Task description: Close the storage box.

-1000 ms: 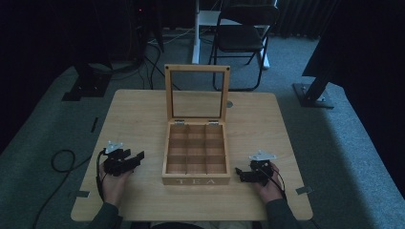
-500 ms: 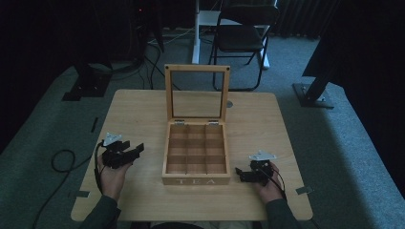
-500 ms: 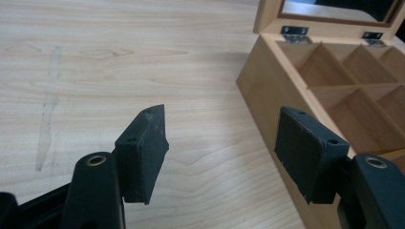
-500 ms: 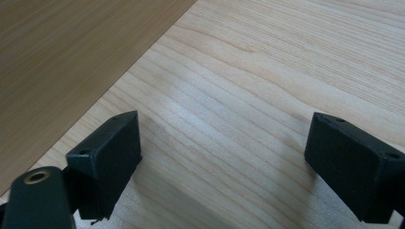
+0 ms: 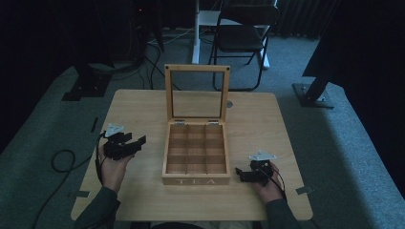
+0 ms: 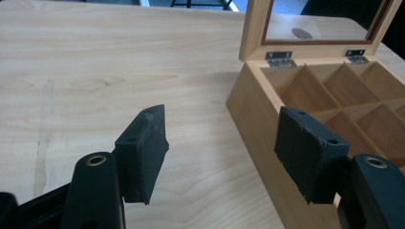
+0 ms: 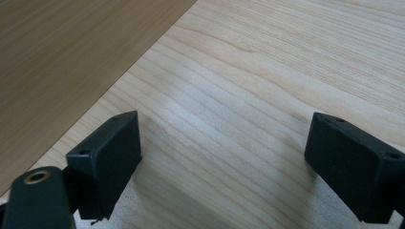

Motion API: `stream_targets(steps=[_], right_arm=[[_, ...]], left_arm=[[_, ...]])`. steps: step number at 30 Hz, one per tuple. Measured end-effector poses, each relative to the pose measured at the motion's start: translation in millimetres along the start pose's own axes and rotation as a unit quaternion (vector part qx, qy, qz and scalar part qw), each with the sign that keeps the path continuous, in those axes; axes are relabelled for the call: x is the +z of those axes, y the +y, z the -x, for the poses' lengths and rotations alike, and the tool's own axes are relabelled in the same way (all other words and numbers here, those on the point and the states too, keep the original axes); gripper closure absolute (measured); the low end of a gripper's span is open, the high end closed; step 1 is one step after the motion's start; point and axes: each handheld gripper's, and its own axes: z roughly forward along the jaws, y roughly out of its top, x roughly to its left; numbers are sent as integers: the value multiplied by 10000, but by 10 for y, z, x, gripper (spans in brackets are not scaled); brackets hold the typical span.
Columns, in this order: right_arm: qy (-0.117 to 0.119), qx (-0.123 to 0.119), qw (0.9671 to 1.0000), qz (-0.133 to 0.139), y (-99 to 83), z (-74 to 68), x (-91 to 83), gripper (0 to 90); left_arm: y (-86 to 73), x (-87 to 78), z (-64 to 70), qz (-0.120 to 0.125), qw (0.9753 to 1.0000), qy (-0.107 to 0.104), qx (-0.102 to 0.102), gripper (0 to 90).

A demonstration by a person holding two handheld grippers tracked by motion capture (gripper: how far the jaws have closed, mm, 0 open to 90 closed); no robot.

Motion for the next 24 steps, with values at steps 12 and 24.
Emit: stream_targets(steps=[12,24], right_arm=[[1,-1,10000,-2,0,0,0,117],[0,-6,10000,2,0,1,0,117]], left_arm=[[178,4,41,151,9999,-56,51,356],[405,26,105,241,9988,-9,438,356]])
